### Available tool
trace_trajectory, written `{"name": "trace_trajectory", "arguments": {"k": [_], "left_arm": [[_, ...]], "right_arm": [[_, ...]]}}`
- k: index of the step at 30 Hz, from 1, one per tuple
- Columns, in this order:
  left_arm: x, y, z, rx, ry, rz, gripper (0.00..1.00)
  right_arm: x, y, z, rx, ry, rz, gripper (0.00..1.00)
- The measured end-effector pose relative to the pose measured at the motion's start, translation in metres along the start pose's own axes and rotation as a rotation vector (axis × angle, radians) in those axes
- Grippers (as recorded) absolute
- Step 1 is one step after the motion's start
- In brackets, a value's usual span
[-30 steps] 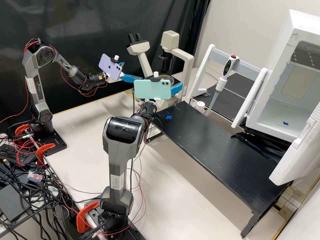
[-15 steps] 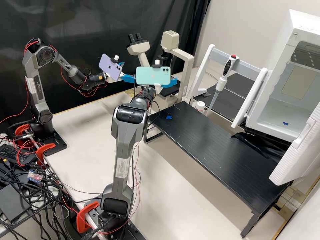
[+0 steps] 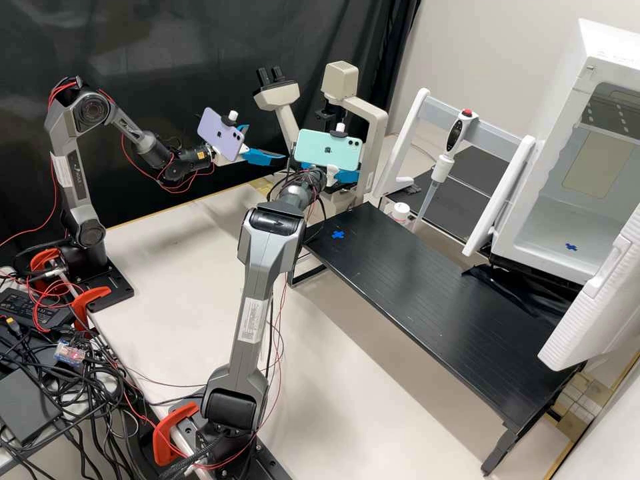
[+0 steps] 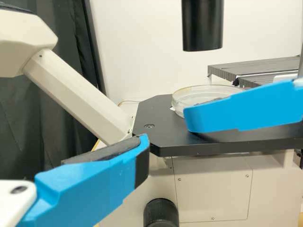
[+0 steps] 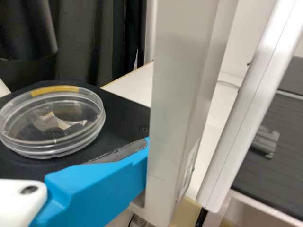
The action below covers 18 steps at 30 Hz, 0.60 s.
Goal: Move the petri dish to the bench
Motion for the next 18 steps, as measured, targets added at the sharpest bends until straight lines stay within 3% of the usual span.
{"name": "trace_trajectory", "arguments": {"k": [3,10,18], "left_arm": [[0.000,0.000,0.000,0.000,0.000,0.000,1.00],[0.000,0.000,0.000,0.000,0.000,0.000,1.00],[0.000,0.000,0.000,0.000,0.000,0.000,1.00]], "right_arm": [[0.003,0.000,0.001,0.021,-0.016,-0.001,1.00],[0.004,-0.004,0.002,0.015,-0.033,-0.005,1.00],[0.004,-0.017,-0.007,-0.025,-0.024,-0.003,1.00]]}}
